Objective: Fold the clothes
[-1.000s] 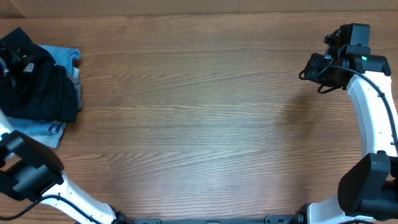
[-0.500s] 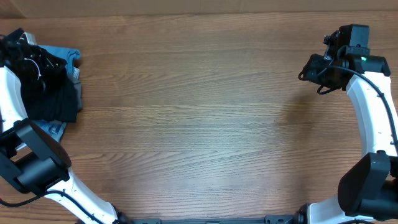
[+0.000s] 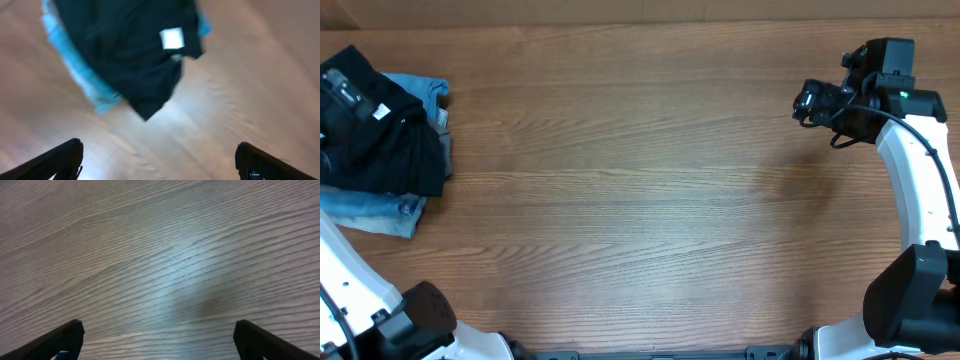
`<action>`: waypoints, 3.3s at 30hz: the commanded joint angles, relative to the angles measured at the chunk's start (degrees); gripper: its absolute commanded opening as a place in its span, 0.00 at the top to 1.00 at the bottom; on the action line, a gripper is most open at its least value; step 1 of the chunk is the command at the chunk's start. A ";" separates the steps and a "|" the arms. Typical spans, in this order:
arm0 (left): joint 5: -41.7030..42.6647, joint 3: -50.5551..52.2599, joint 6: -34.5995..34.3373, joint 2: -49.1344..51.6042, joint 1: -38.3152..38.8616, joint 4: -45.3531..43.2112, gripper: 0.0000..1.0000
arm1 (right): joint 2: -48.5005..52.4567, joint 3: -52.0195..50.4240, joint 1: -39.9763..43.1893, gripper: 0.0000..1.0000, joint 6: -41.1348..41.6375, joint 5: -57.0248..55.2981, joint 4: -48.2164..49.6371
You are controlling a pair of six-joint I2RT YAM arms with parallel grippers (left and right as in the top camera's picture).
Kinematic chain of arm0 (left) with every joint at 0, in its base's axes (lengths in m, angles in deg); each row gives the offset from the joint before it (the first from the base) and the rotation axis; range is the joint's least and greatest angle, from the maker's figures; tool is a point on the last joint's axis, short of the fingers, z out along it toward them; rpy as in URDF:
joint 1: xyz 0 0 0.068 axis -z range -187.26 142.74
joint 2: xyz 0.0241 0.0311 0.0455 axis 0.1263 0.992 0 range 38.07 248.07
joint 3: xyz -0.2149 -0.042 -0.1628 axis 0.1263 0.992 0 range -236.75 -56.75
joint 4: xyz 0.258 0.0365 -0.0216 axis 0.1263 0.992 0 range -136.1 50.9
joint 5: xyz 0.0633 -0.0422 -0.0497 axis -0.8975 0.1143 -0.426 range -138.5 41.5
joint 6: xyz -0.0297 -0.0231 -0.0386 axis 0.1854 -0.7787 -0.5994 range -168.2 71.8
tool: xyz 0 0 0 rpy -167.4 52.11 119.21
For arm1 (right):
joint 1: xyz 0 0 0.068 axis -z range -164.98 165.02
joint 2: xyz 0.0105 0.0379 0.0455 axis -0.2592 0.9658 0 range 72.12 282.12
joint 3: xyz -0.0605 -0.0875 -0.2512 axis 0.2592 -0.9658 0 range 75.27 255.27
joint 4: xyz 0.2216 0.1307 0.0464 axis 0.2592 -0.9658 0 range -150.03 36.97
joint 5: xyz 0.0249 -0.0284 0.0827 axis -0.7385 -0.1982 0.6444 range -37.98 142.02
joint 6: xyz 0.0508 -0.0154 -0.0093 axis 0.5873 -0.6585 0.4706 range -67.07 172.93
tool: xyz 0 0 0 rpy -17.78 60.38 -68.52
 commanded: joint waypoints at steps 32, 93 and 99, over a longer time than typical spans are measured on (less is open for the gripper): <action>-5.44 3.04 -0.31 2.67 -0.22 -0.26 0.00 | -15.30 -0.31 -3.82 0.00 -0.11 -0.50 0.04; -5.44 3.04 -0.31 2.67 -0.22 -0.26 0.00 | -97.85 -83.49 -17.88 0.00 0.11 -3.04 44.98; -5.44 3.04 -0.31 2.19 -0.09 -0.26 0.00 | -97.85 -83.49 -17.88 0.00 0.11 -3.04 44.98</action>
